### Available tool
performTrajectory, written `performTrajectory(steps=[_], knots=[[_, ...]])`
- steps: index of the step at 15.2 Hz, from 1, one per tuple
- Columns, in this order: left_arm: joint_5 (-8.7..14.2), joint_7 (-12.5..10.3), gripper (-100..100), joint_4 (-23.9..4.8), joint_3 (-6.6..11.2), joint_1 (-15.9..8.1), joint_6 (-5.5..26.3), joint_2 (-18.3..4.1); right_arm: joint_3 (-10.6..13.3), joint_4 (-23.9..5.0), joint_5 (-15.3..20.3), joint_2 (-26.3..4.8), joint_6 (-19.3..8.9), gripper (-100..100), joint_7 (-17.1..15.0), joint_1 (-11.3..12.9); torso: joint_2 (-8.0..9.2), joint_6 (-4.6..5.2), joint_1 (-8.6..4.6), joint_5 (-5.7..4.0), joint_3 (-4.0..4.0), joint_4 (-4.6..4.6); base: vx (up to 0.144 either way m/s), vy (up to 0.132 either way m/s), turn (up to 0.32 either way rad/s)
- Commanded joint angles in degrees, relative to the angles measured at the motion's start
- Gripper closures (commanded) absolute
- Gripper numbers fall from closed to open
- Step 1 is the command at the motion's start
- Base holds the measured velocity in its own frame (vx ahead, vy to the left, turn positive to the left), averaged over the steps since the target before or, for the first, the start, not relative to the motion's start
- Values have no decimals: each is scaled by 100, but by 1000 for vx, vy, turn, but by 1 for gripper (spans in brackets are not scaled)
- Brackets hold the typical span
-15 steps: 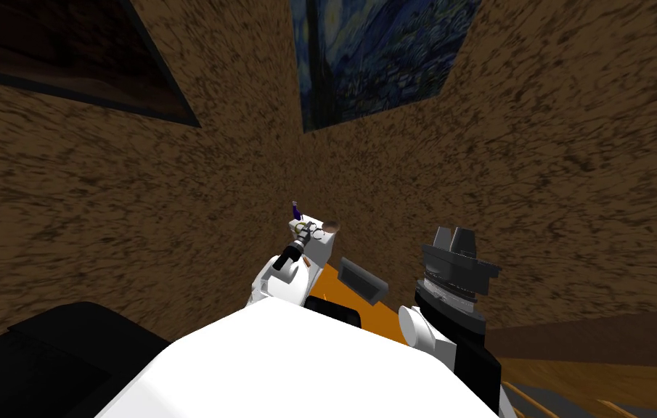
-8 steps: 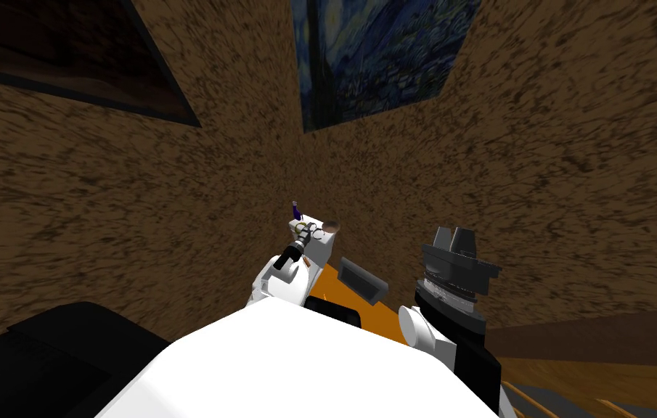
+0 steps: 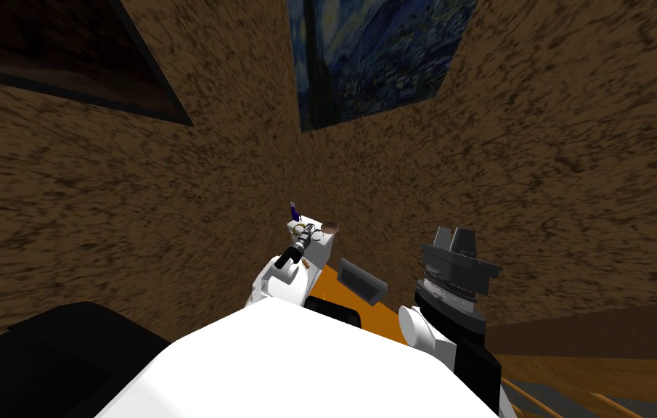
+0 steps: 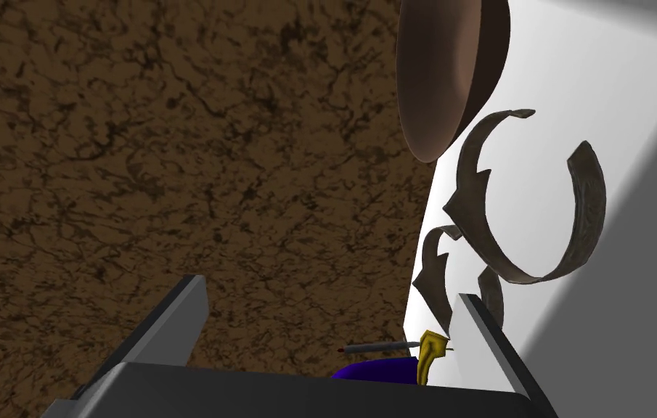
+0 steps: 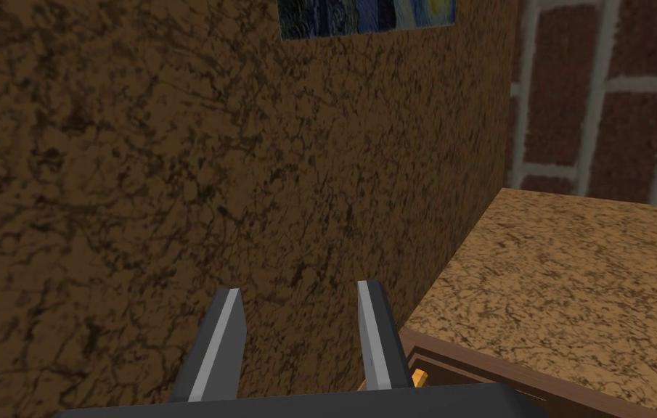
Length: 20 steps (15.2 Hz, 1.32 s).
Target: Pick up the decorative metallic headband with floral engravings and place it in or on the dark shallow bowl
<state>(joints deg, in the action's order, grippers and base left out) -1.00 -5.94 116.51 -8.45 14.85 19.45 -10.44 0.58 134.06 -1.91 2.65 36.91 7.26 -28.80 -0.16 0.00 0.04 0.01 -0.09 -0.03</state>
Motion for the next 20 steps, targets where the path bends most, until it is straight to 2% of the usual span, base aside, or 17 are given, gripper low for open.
performTrajectory(steps=[1,20], knots=[[28,-27,-100,-12,-27,5,211,-2,0,0,0,0,0,0,0,0,0,0,0,0,0,0,34,10,-39],[298,-251,-100,-82,-209,54,1746,-89,0,0,0,0,0,0,0,0,-4,0,-1,0,-3,-1,28,8,-34]])
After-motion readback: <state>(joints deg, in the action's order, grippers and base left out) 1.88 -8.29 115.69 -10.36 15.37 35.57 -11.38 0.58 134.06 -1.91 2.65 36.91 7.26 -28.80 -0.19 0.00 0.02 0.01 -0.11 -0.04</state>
